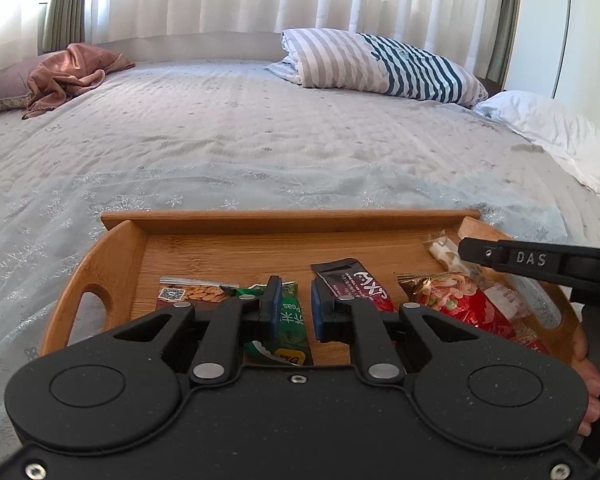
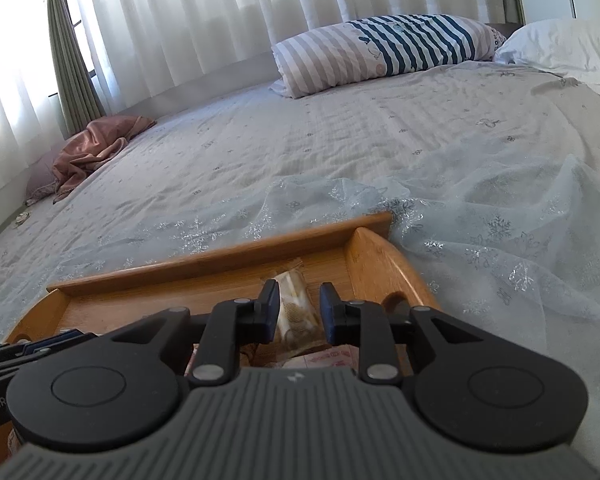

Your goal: Organize snacks

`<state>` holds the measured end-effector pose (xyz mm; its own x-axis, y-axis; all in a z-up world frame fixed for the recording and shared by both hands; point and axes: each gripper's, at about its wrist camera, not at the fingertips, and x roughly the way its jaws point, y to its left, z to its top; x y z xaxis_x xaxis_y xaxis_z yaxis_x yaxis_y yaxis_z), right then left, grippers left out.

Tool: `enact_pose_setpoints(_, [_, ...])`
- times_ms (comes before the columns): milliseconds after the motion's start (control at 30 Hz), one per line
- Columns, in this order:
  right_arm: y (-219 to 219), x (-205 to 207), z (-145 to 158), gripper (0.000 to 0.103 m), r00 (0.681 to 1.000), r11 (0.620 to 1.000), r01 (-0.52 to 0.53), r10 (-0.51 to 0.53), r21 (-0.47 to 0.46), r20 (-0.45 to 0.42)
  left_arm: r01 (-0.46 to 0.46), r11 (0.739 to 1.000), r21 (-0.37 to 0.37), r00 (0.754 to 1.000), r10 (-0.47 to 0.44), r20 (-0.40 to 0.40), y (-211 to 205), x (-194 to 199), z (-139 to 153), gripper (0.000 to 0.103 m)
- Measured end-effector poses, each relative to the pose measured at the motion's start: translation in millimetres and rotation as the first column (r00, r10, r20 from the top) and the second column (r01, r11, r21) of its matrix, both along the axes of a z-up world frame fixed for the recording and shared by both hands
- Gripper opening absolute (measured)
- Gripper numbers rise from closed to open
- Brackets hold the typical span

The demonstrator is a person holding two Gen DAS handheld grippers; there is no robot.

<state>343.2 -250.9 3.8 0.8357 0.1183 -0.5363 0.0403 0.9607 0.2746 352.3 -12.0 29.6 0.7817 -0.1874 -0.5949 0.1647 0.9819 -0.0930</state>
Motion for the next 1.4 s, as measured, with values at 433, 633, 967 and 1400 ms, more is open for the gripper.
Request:
enact_pose_setpoints(433, [11,-28,18,0.058,0.998,0.996,-0.037,0.041,-0.08,0.046,-0.037,0.999,0.036,0.999,0.036,0.002,3,-18,9,0.023])
enact_pose_setpoints(633, [14,-43,25,0.065,0.997,0.993,-0.043,0.051,-0.111,0.065,-0.055,0.997,0.057,0.998,0.054,0.019,6,-32,15,0.036])
enact_pose_setpoints(967, [15,-65,31,0.075,0.996,0.992,-0.04,0.049,-0.122,0.076,-0.078,0.996,0.051,0.997,0.077,0.015,14,-54,20,0.05])
enact_pose_setpoints(1400, [22,-106,28,0.087,0.994,0.983,-0.059,0.074,-0.171,0.082,-0.098,0.992,0.079,0.995,0.097,0.023,20,-94,20,0.079])
